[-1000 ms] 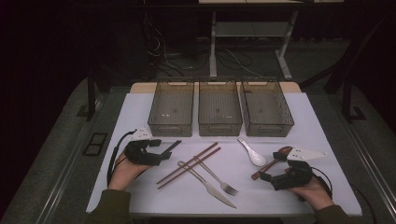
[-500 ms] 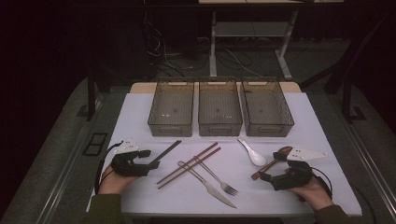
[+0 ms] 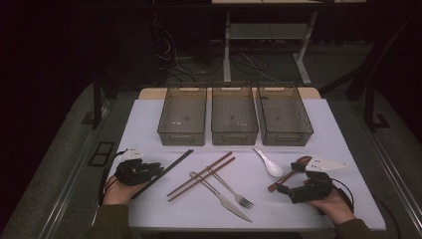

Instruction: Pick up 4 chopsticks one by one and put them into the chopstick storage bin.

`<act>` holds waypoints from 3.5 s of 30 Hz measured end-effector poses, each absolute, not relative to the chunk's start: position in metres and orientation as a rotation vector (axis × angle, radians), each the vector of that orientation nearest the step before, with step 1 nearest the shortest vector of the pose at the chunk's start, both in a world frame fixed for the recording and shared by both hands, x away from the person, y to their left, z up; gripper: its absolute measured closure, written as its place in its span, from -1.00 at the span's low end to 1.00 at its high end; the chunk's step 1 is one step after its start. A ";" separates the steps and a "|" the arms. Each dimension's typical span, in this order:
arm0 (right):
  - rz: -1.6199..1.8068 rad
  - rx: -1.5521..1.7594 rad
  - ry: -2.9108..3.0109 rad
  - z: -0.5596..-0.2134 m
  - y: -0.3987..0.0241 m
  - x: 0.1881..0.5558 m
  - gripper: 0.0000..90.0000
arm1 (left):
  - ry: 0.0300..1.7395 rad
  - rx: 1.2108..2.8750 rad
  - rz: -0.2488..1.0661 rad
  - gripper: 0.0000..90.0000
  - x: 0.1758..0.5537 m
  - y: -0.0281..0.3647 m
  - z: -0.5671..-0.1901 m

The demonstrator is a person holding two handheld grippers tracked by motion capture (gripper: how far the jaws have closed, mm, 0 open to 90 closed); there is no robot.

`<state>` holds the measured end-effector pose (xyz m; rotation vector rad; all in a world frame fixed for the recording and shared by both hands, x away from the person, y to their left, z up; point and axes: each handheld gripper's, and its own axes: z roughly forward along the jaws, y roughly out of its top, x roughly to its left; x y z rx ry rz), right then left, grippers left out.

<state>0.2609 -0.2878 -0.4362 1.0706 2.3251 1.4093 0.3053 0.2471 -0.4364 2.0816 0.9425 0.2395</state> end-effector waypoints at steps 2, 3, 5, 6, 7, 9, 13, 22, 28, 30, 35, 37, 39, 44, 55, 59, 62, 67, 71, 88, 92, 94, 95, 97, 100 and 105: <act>1.409 1.072 2.325 -0.436 -0.288 0.261 -0.99 | 0.944 2.091 0.238 0.65 0.306 0.248 -0.437; 1.409 1.076 2.326 -0.436 -0.288 0.261 -0.99 | 0.945 2.094 0.232 0.67 0.307 0.249 -0.438; 1.410 1.071 2.326 -0.436 -0.288 0.261 -0.99 | 0.944 2.095 0.218 0.70 0.307 0.248 -0.439; 1.411 1.071 2.326 -0.436 -0.288 0.261 -0.99 | 0.943 2.106 0.218 0.71 0.308 0.248 -0.439; 1.410 1.071 2.327 -0.436 -0.288 0.261 -0.99 | 0.943 2.106 0.217 0.71 0.308 0.248 -0.440; 1.412 1.073 2.325 -0.436 -0.288 0.261 -0.99 | 0.944 2.108 0.220 0.74 0.308 0.247 -0.440; 1.410 1.074 2.328 -0.436 -0.288 0.261 -0.99 | 0.946 2.113 0.213 0.75 0.309 0.247 -0.441; 1.408 1.076 2.327 -0.436 -0.288 0.261 -0.99 | 0.931 2.137 0.212 0.75 0.312 0.245 -0.444; 1.408 1.077 2.328 -0.436 -0.288 0.261 -0.99 | 0.928 2.154 0.218 0.75 0.313 0.244 -0.444; 1.408 1.076 2.328 -0.436 -0.288 0.261 -0.99 | 0.932 2.153 0.222 0.75 0.314 0.244 -0.445; 1.409 1.077 2.328 -0.436 -0.288 0.261 -0.99 | 0.941 2.160 0.231 0.75 0.314 0.243 -0.446; 1.408 1.077 2.328 -0.436 -0.288 0.261 -0.99 | 0.943 2.157 0.231 0.75 0.315 0.243 -0.446; 1.408 1.077 2.328 -0.436 -0.288 0.261 -0.99 | 0.939 2.159 0.233 0.75 0.315 0.243 -0.446; 1.407 1.075 2.328 -0.436 -0.288 0.261 -0.99 | 0.940 2.149 0.228 0.75 0.316 0.244 -0.448; 1.407 1.073 2.330 -0.437 -0.288 0.261 -0.99 | 0.946 2.157 0.252 0.86 0.316 0.241 -0.448; 1.408 1.073 2.330 -0.437 -0.287 0.261 -0.99 | 0.950 2.152 0.243 0.88 0.317 0.242 -0.448; 1.408 1.073 2.330 -0.437 -0.288 0.261 -0.99 | 0.945 2.162 0.247 0.89 0.317 0.242 -0.448; 1.409 1.072 2.331 -0.436 -0.288 0.261 -0.99 | 0.949 2.153 0.239 0.89 0.318 0.242 -0.447; 1.409 1.073 2.330 -0.436 -0.288 0.261 -0.99 | 0.950 2.154 0.244 0.89 0.318 0.242 -0.444; 1.408 1.074 2.331 -0.436 -0.288 0.261 -0.99 | 0.936 2.158 0.220 0.89 0.311 0.238 -0.433; 1.408 1.074 2.331 -0.436 -0.288 0.261 -0.99 | 0.923 2.155 0.217 0.89 0.310 0.237 -0.430; 1.409 1.075 2.331 -0.436 -0.288 0.261 -0.99 | 0.916 2.152 0.219 0.89 0.309 0.236 -0.428; 1.409 1.075 2.331 -0.436 -0.288 0.261 -0.99 | 0.910 2.153 0.217 0.89 0.309 0.236 -0.427; 1.407 1.074 2.332 -0.436 -0.288 0.261 -0.99 | 0.899 2.159 0.222 0.89 0.308 0.234 -0.425; 1.407 1.075 2.332 -0.437 -0.288 0.261 -0.99 | 0.881 2.156 0.217 0.89 0.306 0.229 -0.422; 1.407 1.071 2.331 -0.437 -0.288 0.261 -0.99 | 0.863 2.158 0.210 0.89 0.305 0.223 -0.419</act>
